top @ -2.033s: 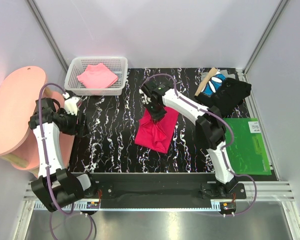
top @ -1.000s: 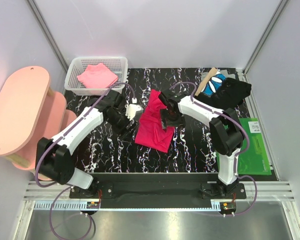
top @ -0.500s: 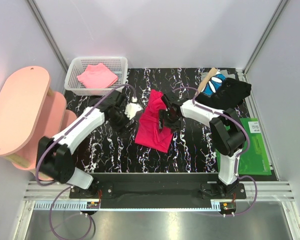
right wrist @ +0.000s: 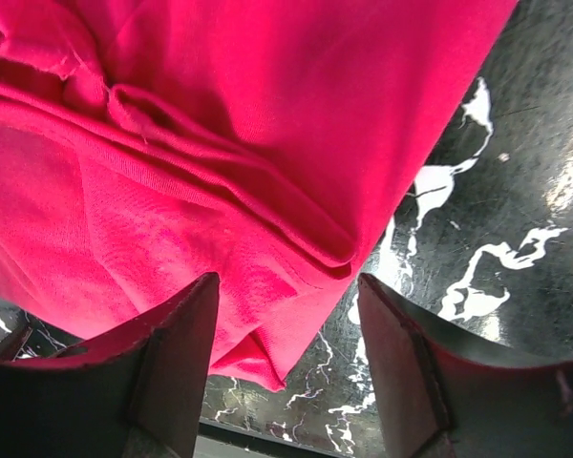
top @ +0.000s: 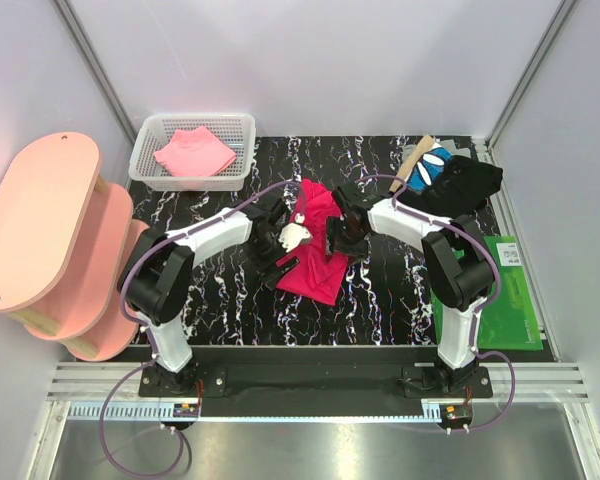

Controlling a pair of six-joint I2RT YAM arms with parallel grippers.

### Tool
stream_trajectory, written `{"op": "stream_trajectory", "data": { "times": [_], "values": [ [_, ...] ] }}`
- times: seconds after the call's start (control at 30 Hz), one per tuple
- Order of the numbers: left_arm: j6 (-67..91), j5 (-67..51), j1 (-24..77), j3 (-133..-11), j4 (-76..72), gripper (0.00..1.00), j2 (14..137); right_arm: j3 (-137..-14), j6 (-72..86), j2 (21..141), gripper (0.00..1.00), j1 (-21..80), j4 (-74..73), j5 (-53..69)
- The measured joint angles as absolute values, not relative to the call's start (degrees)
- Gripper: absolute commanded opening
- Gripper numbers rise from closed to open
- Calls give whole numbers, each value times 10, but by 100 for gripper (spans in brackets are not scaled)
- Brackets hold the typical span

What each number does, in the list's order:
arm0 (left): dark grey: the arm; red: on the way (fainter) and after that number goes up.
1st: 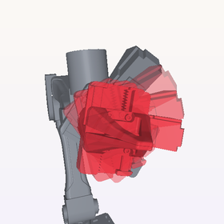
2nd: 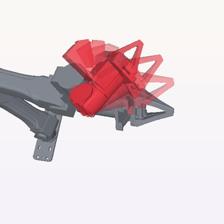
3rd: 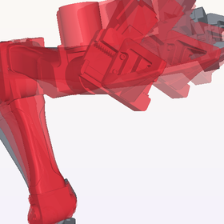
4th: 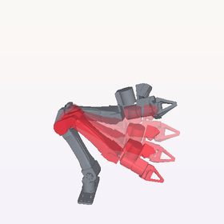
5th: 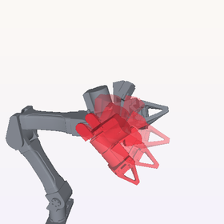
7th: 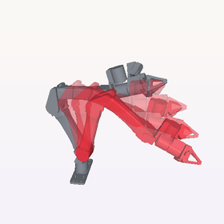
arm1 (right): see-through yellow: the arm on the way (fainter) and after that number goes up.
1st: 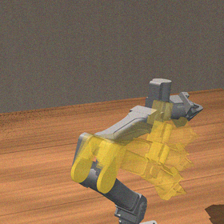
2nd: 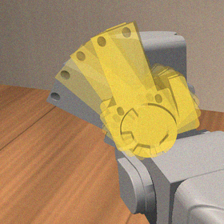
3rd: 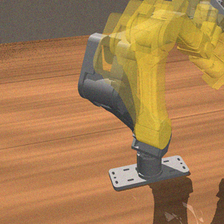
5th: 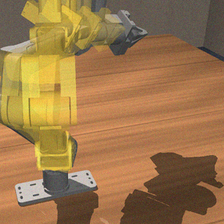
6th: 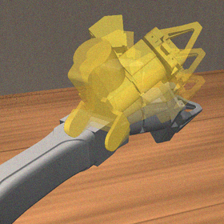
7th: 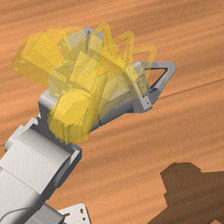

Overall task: Fold and stack the t-shirts
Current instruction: Fold the folded rectangular tshirt in 1/3 of the way

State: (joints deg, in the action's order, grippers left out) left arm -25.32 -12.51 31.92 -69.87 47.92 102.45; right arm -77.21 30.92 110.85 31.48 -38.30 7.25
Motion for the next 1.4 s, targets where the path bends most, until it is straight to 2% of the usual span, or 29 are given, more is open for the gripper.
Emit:
{"op": "stream_trajectory", "data": {
  "times": [0.23,0.43,0.53,0.63,0.67,0.77,0.8,0.9,1.0,1.33,1.4],
  "values": [
    [-248,-125,319,-707,453,79,1048,-773,309,1111,54,307,-376,78],
    [-244,-126,323,-710,448,73,1053,-773,310,1127,40,306,-371,87],
    [-241,-126,330,-714,445,65,1055,-773,311,1128,28,306,-370,88],
    [-237,-126,340,-717,440,51,1062,-773,312,1128,15,306,-369,88],
    [-237,-125,344,-718,438,43,1067,-773,311,1128,13,306,-368,88],
    [-234,-123,352,-723,438,32,1081,-774,311,1128,9,305,-368,88],
    [-235,-123,354,-725,440,25,1082,-775,310,1128,8,304,-368,87],
    [-236,-121,359,-726,438,14,1082,-786,304,1128,8,300,-375,86],
    [-237,-120,360,-726,436,9,1082,-802,295,1128,8,291,-383,82],
    [-247,-112,360,-686,399,9,1052,-843,263,1129,8,246,-410,56],
    [-251,-108,360,-674,389,9,1043,-854,258,1134,28,246,-416,54]
  ]
}}
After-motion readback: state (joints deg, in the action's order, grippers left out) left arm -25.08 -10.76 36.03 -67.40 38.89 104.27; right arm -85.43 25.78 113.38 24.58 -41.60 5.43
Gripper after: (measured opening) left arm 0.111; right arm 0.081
